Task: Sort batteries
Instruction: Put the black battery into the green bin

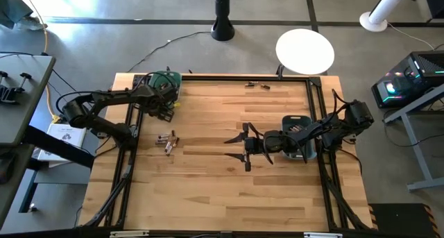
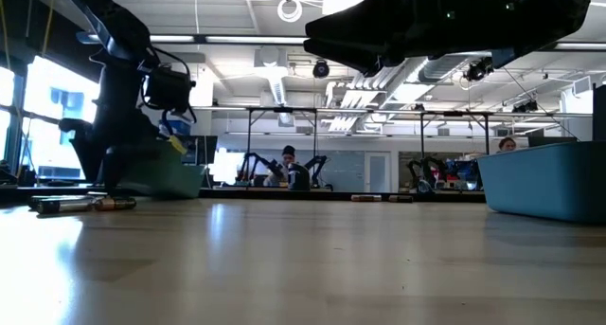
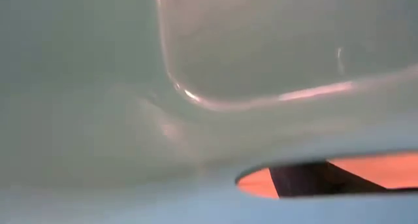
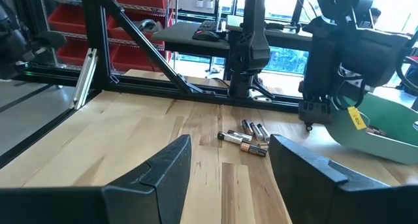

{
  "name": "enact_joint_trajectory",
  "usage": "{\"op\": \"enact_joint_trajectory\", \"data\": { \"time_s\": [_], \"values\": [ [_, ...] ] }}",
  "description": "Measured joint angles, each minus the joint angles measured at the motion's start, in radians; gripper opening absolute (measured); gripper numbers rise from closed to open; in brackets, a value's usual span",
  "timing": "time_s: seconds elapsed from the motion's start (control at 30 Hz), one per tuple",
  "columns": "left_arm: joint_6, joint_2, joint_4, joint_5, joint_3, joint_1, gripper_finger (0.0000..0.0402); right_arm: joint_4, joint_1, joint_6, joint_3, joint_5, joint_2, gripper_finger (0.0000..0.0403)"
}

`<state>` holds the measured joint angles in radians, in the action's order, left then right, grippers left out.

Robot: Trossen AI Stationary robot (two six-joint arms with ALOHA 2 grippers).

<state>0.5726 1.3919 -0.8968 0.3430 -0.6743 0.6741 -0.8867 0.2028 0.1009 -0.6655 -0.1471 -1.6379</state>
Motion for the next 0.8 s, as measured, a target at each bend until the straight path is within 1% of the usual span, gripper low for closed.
{"op": "enact_joint_trajectory", "data": {
  "time_s": [0.1,0.53,0.6,0.7,0.8],
  "values": [
    [0.014,0.000,-0.020,-0.035,0.000,-0.013,0.0198,0.000,0.000,0.000,0.000,0.000,0.000,0.0201],
    [0.051,-0.002,-0.111,-0.060,0.000,-0.077,0.0198,0.000,0.000,0.000,0.000,0.000,0.000,0.0201],
    [0.081,-0.002,-0.112,-0.020,0.000,-0.087,0.0198,0.000,0.000,0.000,0.000,0.000,0.000,0.0201],
    [0.143,-0.002,-0.121,0.073,0.000,-0.103,0.0198,0.000,0.000,0.000,0.000,0.000,0.000,0.0201],
    [0.206,-0.002,-0.139,0.129,0.004,-0.139,0.0192,0.000,0.000,-0.014,0.000,0.000,0.000,0.0201]
  ]
}}
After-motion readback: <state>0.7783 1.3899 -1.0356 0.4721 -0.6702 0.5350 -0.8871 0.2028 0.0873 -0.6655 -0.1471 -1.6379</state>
